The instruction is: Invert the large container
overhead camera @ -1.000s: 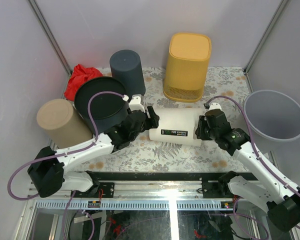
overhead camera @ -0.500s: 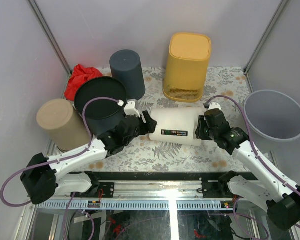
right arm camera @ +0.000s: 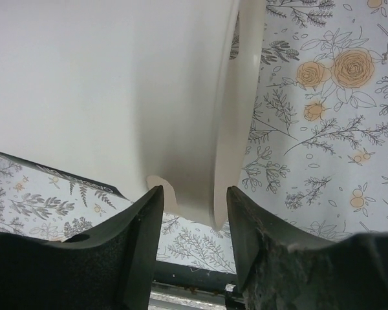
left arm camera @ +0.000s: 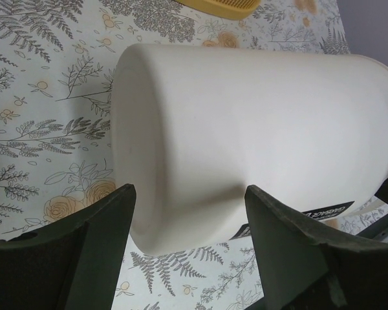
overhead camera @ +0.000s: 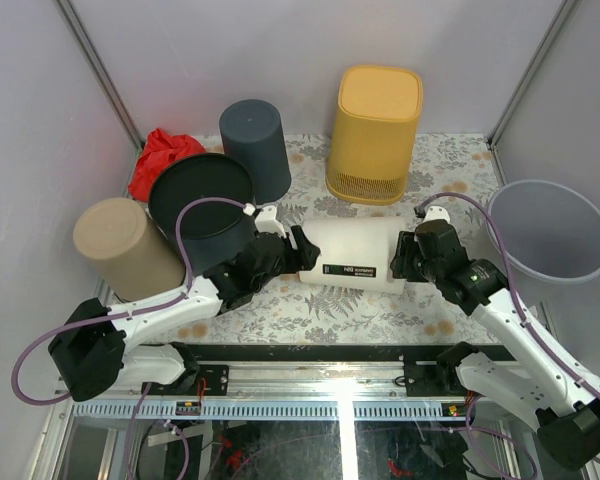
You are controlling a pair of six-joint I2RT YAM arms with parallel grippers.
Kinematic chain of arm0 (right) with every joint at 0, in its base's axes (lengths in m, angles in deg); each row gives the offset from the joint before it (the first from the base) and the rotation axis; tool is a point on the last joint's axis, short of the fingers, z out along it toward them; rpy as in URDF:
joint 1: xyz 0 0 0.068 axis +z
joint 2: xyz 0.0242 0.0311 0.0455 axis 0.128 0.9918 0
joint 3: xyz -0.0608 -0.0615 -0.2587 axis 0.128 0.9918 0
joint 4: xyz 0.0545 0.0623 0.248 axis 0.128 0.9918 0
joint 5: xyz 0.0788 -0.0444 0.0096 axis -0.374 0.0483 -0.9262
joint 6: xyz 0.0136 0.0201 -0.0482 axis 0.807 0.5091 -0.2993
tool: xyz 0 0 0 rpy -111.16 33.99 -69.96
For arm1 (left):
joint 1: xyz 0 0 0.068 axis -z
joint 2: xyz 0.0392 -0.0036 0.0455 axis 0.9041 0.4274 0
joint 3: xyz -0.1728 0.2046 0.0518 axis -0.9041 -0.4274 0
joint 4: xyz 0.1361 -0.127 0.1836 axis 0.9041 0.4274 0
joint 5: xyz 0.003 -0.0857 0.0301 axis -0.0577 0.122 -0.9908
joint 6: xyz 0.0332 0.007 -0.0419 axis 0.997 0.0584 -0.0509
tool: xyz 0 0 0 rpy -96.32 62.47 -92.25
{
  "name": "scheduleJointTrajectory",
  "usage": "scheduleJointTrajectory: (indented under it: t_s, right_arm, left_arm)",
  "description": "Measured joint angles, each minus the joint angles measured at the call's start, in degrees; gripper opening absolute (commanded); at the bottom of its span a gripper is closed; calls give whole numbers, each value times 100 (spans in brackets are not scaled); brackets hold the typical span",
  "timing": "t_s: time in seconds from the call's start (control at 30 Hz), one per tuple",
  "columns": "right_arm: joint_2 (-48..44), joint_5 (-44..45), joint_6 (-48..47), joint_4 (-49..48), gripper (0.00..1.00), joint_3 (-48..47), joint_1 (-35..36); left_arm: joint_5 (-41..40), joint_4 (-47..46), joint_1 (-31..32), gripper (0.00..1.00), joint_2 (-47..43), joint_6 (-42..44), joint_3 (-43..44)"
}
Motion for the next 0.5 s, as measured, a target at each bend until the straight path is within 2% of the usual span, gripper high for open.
scheduleJointTrajectory:
  t_s: [0.5]
  right_arm:
    - [-59, 4, 282, -79, 56, -269, 0]
  left_arm:
    - [39, -76, 0, 68, 0, 0, 0]
